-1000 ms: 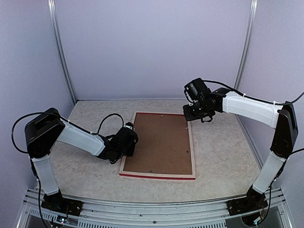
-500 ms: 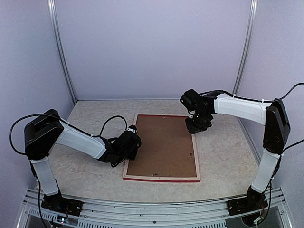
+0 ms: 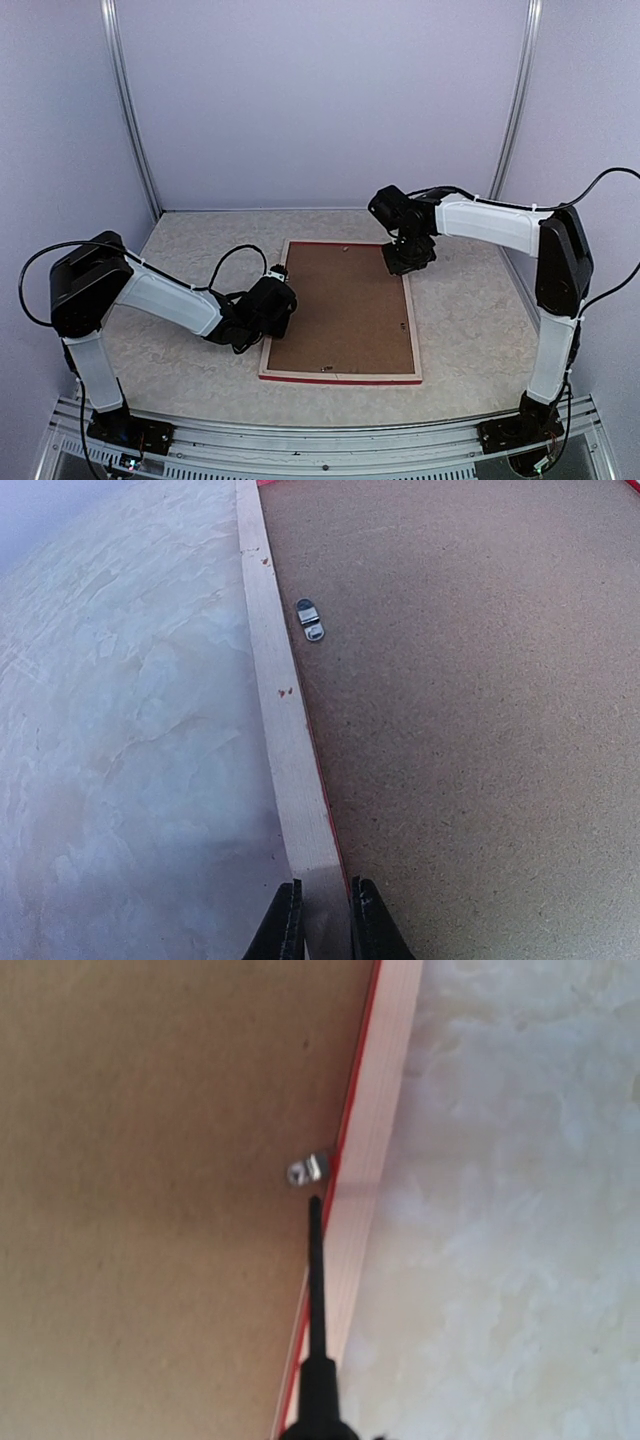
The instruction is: Take the photo out of the frame
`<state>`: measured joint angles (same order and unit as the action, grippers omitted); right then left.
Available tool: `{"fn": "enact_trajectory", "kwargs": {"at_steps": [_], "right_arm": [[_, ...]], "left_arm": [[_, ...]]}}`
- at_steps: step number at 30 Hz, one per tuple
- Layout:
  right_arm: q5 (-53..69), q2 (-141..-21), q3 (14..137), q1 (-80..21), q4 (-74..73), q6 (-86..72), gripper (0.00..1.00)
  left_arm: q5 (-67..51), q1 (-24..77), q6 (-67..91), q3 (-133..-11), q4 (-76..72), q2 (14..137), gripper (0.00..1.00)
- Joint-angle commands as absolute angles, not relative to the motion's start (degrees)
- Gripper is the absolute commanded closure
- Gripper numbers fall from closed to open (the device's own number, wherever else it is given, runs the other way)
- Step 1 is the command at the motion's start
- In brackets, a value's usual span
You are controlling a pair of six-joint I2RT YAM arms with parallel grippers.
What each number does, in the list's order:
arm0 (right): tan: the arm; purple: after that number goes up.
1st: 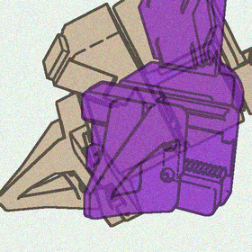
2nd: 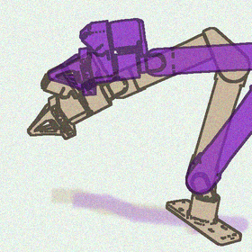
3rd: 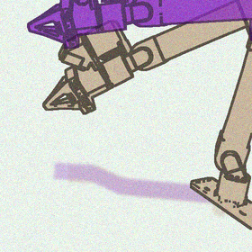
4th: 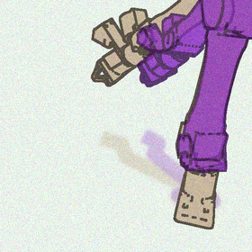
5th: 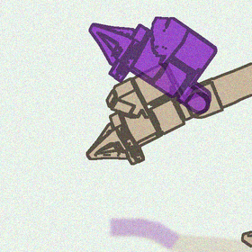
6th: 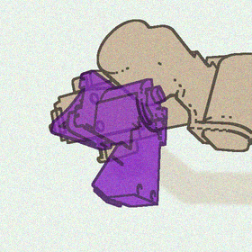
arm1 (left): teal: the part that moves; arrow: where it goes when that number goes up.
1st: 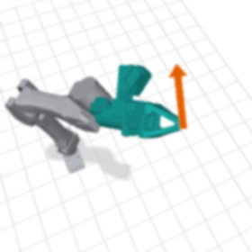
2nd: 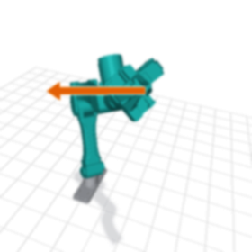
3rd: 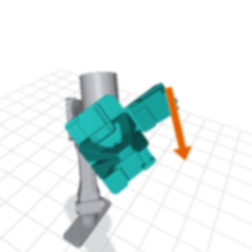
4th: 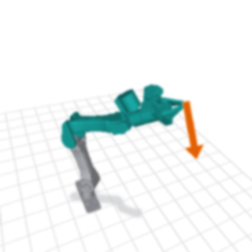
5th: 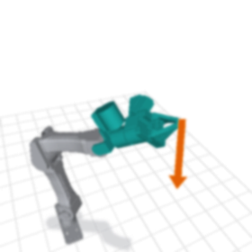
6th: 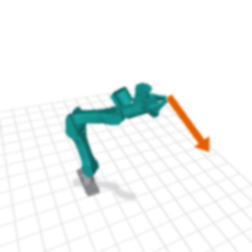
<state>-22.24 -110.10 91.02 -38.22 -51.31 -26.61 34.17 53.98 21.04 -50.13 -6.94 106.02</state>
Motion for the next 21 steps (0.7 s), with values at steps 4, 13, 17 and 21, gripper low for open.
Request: {"fn": "enact_trajectory", "kwargs": {"at_steps": [4, 13, 17, 21], "right_arm": [[-26.8, -113.7, 94.8, -38.1, -54.0, -26.0, 1.00], [-26.0, -115.2, 96.6, -38.2, -55.1, -25.7, 1.00], [-26.5, -116.1, 97.3, -38.5, -56.1, -25.9, 1.00], [-26.7, -117.5, 98.2, -38.8, -57.3, -26.0, 1.00]], "left_arm": [[33.2, 54.9, 20.7, -48.8, -6.2, 104.7, 0.87], [33.4, 54.9, 20.6, -48.7, -6.6, 104.8, 0.87], [33.4, 54.9, 20.6, -48.6, -6.7, 104.7, 0.87], [33.5, 54.9, 20.5, -48.3, -6.8, 104.7, 0.87]]}}
